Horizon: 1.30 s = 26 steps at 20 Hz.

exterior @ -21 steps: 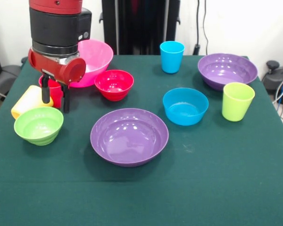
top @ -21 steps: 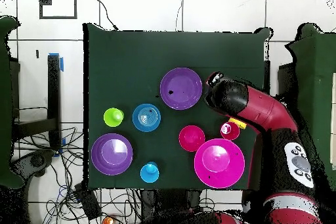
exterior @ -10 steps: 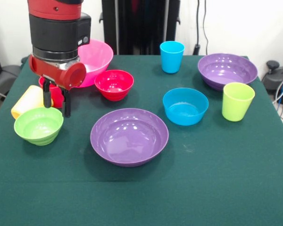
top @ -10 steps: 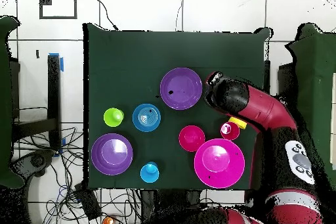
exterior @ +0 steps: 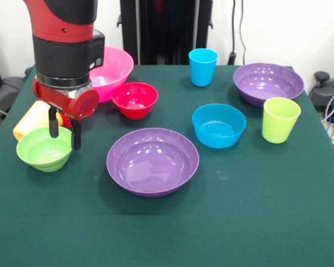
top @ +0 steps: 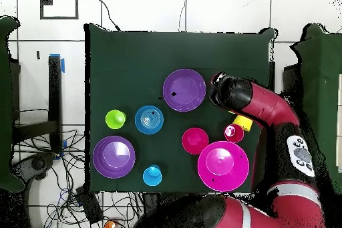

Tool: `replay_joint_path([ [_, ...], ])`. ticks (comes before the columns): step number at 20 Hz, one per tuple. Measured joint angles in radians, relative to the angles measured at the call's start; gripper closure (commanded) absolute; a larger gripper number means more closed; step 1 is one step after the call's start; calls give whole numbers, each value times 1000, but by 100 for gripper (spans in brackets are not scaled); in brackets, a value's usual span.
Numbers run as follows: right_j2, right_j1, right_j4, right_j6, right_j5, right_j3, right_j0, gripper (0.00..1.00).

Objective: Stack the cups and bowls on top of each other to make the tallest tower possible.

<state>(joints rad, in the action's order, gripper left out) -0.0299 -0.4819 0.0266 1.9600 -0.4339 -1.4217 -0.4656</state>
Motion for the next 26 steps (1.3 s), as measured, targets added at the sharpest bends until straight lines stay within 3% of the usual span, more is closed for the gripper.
replay_joint_path([
  [24, -34, 141, 0, 0, -4, 93, 0, 0],
  [25, -34, 146, 0, 0, -4, 93, 0, 100],
  [26, -34, 146, 0, 0, -4, 93, 0, 100],
])
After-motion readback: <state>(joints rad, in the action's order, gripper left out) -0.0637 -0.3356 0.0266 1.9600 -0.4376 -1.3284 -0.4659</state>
